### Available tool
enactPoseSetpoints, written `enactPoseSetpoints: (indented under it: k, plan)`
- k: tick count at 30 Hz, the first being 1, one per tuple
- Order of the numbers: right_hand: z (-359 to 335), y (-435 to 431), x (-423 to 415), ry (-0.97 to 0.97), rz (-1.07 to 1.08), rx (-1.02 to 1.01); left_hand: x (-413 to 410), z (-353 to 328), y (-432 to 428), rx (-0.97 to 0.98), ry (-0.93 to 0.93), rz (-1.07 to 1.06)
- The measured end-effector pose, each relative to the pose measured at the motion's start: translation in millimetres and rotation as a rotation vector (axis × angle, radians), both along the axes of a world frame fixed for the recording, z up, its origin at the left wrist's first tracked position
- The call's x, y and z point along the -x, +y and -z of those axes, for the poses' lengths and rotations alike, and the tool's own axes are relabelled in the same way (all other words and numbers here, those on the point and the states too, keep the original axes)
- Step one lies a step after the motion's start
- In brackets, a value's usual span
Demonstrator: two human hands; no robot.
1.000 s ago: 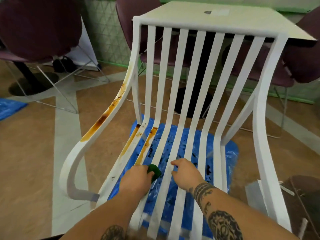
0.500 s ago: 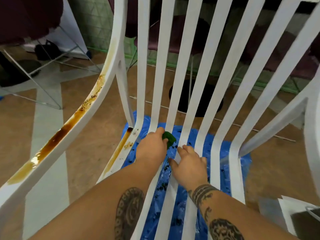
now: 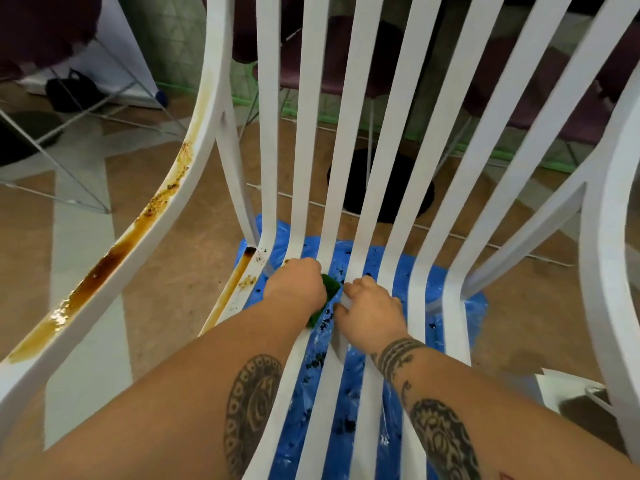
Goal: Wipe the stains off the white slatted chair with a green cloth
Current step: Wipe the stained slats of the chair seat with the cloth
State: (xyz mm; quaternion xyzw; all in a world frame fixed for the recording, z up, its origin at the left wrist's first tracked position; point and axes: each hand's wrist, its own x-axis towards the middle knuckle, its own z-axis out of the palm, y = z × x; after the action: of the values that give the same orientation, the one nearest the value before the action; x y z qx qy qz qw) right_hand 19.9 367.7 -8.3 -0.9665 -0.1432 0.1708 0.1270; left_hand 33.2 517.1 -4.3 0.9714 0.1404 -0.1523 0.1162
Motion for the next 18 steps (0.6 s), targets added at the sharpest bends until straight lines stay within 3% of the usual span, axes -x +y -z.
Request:
enactPoseSetpoints:
  k: [6, 18]
  plan:
    - [-16.0, -4.8, 20.1, 0.162, -0.028, 0.001, 45.2, -3.7, -5.5, 0.094, 0.002, -0.065]
    - [-27.9, -36.9, 93.5, 0.118, 0.026, -0.173, 153.0, -24.4, -3.8, 0.102, 0.073, -0.177]
